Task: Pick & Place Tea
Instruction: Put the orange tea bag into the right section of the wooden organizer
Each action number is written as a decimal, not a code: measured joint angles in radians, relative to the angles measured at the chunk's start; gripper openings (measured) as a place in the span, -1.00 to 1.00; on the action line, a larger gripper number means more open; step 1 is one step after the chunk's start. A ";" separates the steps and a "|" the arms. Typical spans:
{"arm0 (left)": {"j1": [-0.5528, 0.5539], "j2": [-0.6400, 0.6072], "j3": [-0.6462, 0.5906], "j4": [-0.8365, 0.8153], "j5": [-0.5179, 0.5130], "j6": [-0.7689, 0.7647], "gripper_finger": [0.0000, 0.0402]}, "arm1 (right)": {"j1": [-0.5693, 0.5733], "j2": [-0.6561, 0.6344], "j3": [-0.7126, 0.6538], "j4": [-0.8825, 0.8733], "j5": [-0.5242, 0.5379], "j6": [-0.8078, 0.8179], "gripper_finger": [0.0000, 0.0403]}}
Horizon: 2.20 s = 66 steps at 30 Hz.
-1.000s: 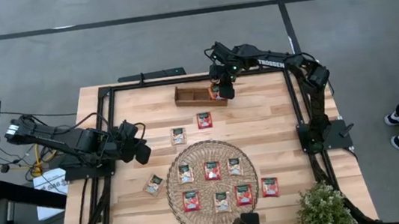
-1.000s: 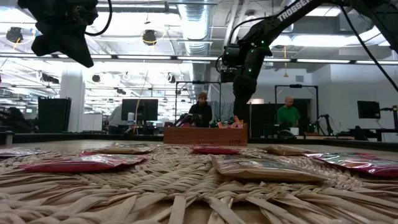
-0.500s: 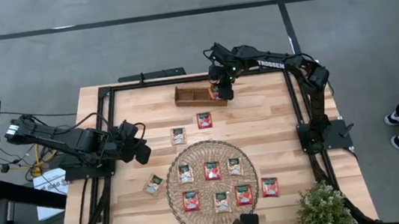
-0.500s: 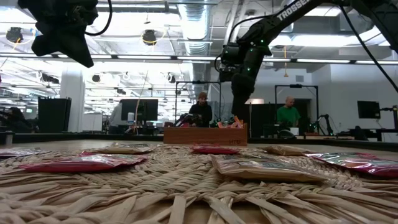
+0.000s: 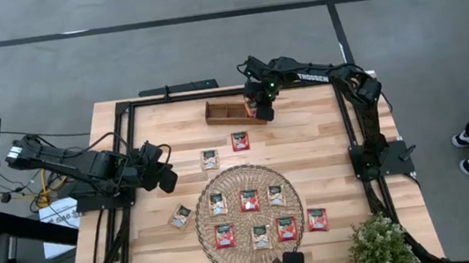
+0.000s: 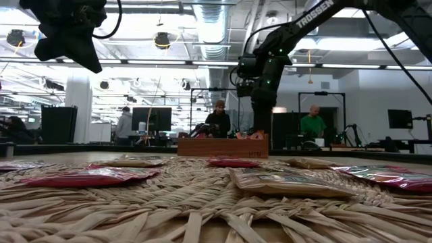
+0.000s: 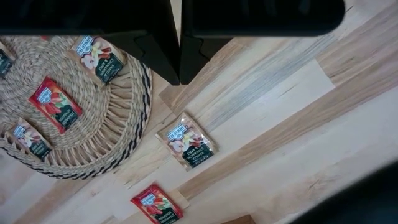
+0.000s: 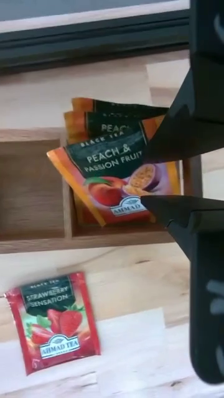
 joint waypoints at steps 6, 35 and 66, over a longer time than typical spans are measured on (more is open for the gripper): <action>0.000 0.000 0.000 0.000 0.001 -0.001 -1.00 | -0.006 0.000 0.015 0.001 0.000 0.001 -0.58; 0.000 0.000 0.000 0.007 -0.001 -0.008 -1.00 | -0.008 0.000 0.044 -0.025 0.017 0.001 -0.95; 0.000 0.000 0.000 0.007 -0.001 -0.007 -1.00 | -0.006 0.000 0.043 -0.027 0.059 0.008 -0.48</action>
